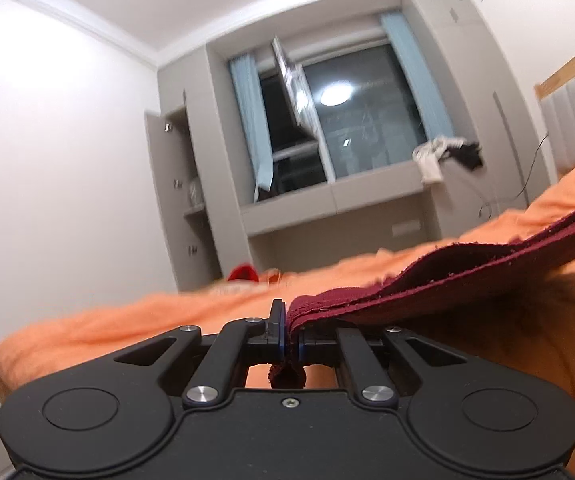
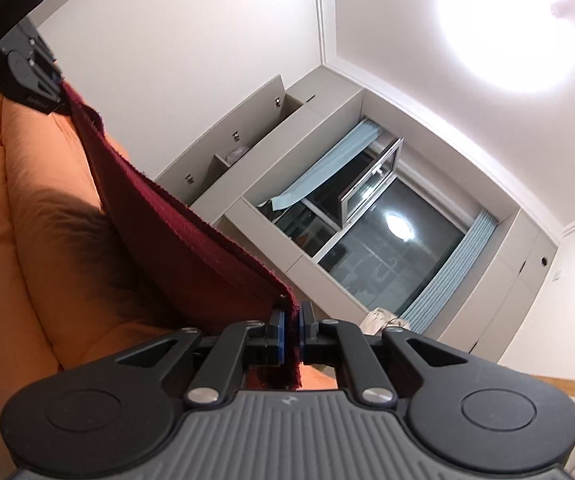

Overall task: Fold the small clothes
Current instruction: 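Grasp the raised hem edge with the left gripper while the right gripper holds it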

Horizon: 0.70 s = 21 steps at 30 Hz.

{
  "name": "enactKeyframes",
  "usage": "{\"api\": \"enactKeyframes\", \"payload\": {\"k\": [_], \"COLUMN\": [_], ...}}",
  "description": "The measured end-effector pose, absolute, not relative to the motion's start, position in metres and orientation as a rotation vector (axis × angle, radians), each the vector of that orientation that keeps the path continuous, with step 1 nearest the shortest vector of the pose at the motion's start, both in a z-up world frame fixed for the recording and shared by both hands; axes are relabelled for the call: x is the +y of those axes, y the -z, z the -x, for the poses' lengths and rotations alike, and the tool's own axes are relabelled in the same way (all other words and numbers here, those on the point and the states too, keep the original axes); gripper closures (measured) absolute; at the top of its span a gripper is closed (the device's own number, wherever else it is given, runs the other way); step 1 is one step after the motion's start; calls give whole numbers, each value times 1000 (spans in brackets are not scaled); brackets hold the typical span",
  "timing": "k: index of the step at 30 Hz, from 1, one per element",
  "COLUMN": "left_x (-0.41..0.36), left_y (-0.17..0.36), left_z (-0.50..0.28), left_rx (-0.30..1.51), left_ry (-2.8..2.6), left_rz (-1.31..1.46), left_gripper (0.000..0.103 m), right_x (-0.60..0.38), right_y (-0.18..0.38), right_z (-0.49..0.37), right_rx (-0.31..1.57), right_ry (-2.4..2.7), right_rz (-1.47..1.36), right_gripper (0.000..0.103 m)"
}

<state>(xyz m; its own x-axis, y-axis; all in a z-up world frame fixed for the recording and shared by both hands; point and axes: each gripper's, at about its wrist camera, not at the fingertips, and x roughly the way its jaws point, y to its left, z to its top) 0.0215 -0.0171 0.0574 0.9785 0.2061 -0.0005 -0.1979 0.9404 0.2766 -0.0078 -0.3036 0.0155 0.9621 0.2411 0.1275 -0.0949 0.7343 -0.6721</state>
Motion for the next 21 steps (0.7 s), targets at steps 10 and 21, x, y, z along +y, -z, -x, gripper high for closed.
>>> {"api": "enactKeyframes", "payload": {"k": [10, 21], "left_x": [-6, -13], "left_y": [-108, -130], "left_z": [57, 38], "left_rx": [-67, -91], "left_ry": [-19, 26], "left_rz": [-224, -241], "left_gripper": [98, 97], "right_x": [-325, -332], "right_y": [-47, -59], "right_z": [69, 0], "right_rx": [-230, -276], "right_ry": [-233, -172], "right_rz": [665, 673], "right_gripper": [96, 95]}}
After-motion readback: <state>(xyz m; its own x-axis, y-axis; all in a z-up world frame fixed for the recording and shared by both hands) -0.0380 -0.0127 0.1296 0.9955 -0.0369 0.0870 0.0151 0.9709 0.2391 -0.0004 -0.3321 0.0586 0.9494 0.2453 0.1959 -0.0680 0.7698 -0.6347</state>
